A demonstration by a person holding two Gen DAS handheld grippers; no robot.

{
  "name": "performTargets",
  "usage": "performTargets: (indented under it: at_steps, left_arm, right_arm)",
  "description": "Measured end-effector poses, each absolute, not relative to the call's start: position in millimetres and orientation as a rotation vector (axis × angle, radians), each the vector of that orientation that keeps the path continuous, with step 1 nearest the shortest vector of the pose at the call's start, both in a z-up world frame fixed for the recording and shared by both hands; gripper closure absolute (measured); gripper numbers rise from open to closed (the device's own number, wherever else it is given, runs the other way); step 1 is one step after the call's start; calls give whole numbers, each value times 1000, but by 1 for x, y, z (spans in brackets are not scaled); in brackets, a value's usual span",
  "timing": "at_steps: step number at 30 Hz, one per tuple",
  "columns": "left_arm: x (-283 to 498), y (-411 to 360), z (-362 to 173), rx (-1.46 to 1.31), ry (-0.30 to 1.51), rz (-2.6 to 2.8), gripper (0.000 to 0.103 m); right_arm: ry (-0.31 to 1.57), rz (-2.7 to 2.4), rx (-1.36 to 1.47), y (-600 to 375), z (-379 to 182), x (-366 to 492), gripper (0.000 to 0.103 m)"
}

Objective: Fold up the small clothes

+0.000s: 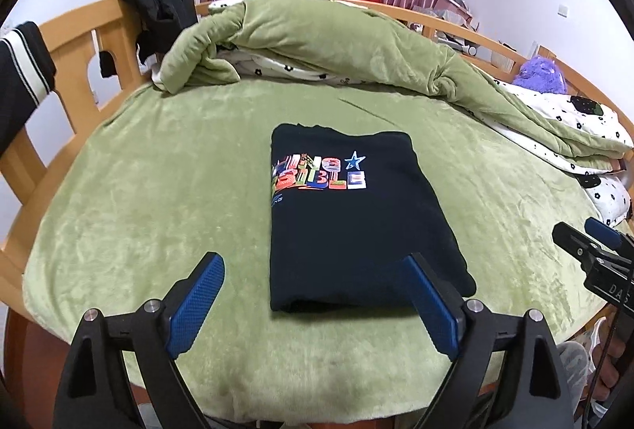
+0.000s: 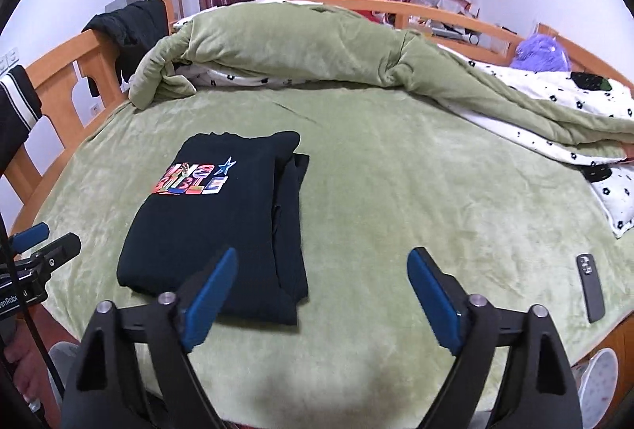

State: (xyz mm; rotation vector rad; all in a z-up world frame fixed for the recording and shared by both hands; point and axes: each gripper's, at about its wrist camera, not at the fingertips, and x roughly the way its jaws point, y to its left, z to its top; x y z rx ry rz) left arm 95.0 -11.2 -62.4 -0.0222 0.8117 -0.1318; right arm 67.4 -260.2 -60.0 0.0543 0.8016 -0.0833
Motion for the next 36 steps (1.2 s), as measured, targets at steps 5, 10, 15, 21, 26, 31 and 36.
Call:
performTargets:
  at_steps: [5,10,15,21,26,31,36]
  left_arm:
    - [75,-11,-53,-20,788,-121,12]
    - [60,-10,-46,-19,769,-113,12]
    - [51,-10,-43,-14,760,-104,12]
    - [43,-10,-41,-15,750,-98,12]
    - [41,-9,-40,-13,748,-93,12]
    - [40,-9,-40,-13,746,-93,12]
    - [39,-8,-40,-13,746,-91,12]
  right_arm:
    - [781,-90,61,-264,-50,45,15]
    - [766,-99,67,-266,-44,26,15]
    - [757,-96,76,-268,-39,13,15]
    - [756,-94,67,-266,-37,7,15]
    - [752,-91,63,-263,-35,5,15]
    - [751,-90,64,-262,-34,4,15]
    - [754,-89,65,-260,-34,3,15]
